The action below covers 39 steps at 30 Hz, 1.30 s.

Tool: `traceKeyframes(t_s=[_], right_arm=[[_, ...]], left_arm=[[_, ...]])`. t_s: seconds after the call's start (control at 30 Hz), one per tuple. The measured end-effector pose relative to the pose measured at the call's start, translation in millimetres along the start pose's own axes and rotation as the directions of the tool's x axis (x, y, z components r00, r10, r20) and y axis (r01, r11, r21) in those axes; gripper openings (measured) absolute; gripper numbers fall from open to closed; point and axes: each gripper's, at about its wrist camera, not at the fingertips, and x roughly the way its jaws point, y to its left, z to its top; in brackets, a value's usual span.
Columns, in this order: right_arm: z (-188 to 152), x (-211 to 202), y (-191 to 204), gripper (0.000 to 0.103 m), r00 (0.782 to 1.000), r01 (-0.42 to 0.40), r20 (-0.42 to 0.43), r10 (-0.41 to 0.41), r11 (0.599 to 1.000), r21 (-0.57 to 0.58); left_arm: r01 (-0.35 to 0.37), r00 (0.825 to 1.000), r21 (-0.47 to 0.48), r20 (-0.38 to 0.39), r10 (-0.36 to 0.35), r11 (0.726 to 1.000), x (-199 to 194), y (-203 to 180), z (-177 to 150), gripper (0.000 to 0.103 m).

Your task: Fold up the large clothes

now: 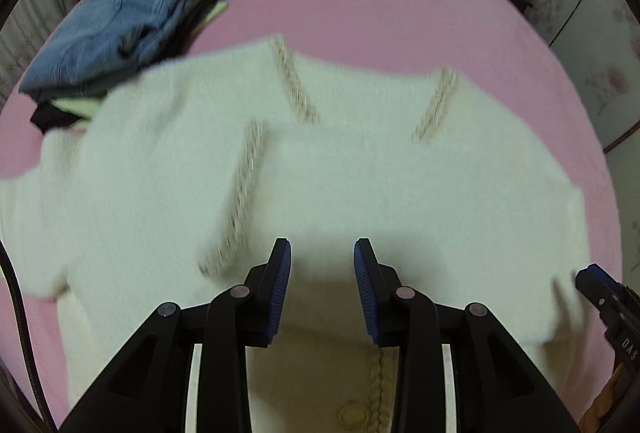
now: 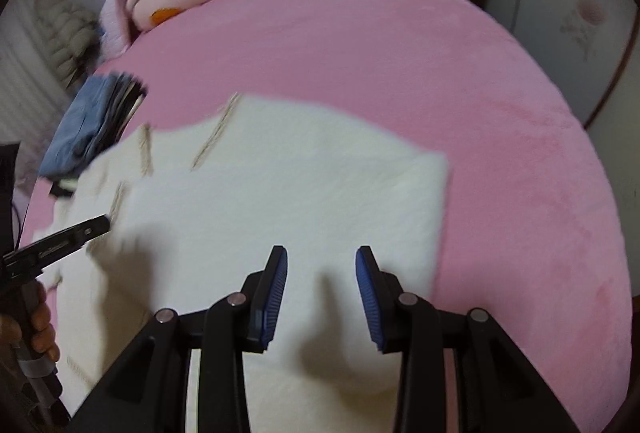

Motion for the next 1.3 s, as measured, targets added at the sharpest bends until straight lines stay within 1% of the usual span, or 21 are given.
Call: traceKeyframes(t_s=[0.03,0.1,0.13,0.2,0.27,0.4,0.5,0.57,0.63,0.7,0.73,0.77,0.8,0.83,0.87,0.93,1.03,1.13,1.2,1.27,1.3], right_arm=[[-7.6,4.9,4.5,0.035,1.000,-0.003,-0.020,0.003,1.000,-0.010],[-22.9,16.6,7.6,0.028,0.998,0.006,-0.058,-0.007,1.000,-0.017],[-25.9,19.2,6.7,0.026,0.998,0.016,-0.063,-0.018,1.000,-0.019],[-35.7,23.3,-5.1,0.009,0.996,0.061,-0.063,-0.063,0.998,-0.034],[-40.6,24.5,-22.1,0.000,0.995,0.066,-0.071,-0.068,0.997,-0.038],[-42.8,19.0,-47.3,0.000,0.997,0.012,-0.079,-0.014,0.999,-0.031],[-43.9,20.2,-42.7,0.000,0.996,0.025,-0.086,-0.030,0.998,-0.059],[-46.1,19.1,-40.2,0.000,0.995,0.035,-0.093,-0.040,0.998,-0.058],[-41.8,17.7,-35.8,0.000,0.994,0.039,-0.098,-0.044,0.998,-0.051],[-38.8,13.5,-32.9,0.000,0.993,0.049,-0.106,-0.053,0.998,-0.041],[-38.9,10.2,-32.2,0.002,0.993,0.052,-0.107,-0.055,0.998,-0.038],[-38.2,5.3,-29.9,0.003,0.993,0.056,-0.106,-0.059,0.998,-0.036],[-37.7,-0.4,-27.1,0.003,0.993,0.059,-0.104,-0.062,0.998,-0.036],[-36.6,-3.9,-23.7,0.003,0.993,0.056,-0.102,-0.060,0.998,-0.036],[-36.5,-10.8,-19.8,0.003,0.994,0.052,-0.097,-0.055,0.998,-0.033],[-36.6,-23.6,-10.6,0.003,0.995,0.037,-0.087,-0.040,0.999,-0.028],[-36.7,-43.6,14.4,0.003,0.997,-0.004,-0.073,0.002,1.000,-0.030],[-36.5,-58.3,51.8,0.003,0.996,-0.055,-0.068,0.051,0.997,-0.052],[-36.8,-65.4,86.6,0.003,0.993,-0.098,-0.068,0.093,0.993,-0.073],[-37.6,-69.9,118.9,0.003,0.990,-0.131,-0.069,0.125,0.987,-0.094],[-38.7,-71.3,142.6,0.003,0.986,-0.156,-0.075,0.149,0.982,-0.105]], left_arm=[[-0.011,1.000,-0.013,-0.022,0.011,1.000,5.2,0.5,-9.4,0.031],[-0.036,0.998,-0.039,-0.045,0.034,0.999,14.8,5.3,-21.2,0.030],[-0.045,0.998,-0.049,-0.046,0.043,0.998,18.5,9.0,-25.6,0.029],[-0.040,0.999,-0.071,-0.039,0.037,0.997,18.4,13.7,-32.2,0.028],[-0.032,0.999,-0.093,-0.044,0.028,0.995,18.2,18.2,-31.7,0.028],[-0.049,0.998,-0.084,-0.039,0.046,0.995,17.6,17.3,-31.6,0.028],[-0.064,0.998,-0.064,-0.026,0.062,0.996,13.8,13.2,-33.5,0.028],[-0.070,0.997,-0.069,-0.024,0.069,0.995,7.8,12.9,-34.7,0.028],[-0.065,0.998,-0.085,-0.024,0.063,0.994,-7.0,6.0,-39.3,0.029],[-0.037,0.999,-0.101,-0.018,0.035,0.994,-21.2,9.6,-41.1,0.032],[-0.027,1.000,-0.107,-0.013,0.026,0.994,-30.4,12.9,-41.4,0.036],[-0.021,1.000,-0.111,-0.008,0.020,0.994,-37.5,17.4,-39.3,0.043],[-0.013,1.000,-0.117,0.001,0.014,0.993,-48.6,22.7,-40.4,0.046],[-0.008,1.000,-0.125,0.014,0.010,0.992,-60.0,29.3,-41.7,0.051],[-0.004,1.000,-0.134,0.029,0.008,0.991,-71.7,37.8,-42.9,0.053],[0.005,0.999,-0.151,0.039,0.000,0.989,-90.2,58.6,-45.0,0.053],[0.008,0.998,-0.202,0.057,0.004,0.979,-113.9,103.6,-49.0,0.054],[0.018,0.997,-0.280,0.075,0.003,0.960,-133.9,161.5,-52.1,0.054],[0.021,0.997,-0.328,0.078,0.005,0.945,-142.6,198.7,-55.7,0.054],[0.014,0.998,-0.378,0.064,0.011,0.926,-149.8,241.8,-63.8,0.054],[0.013,0.998,-0.397,0.060,0.012,0.918,-151.9,258.8,-68.3,0.054]])
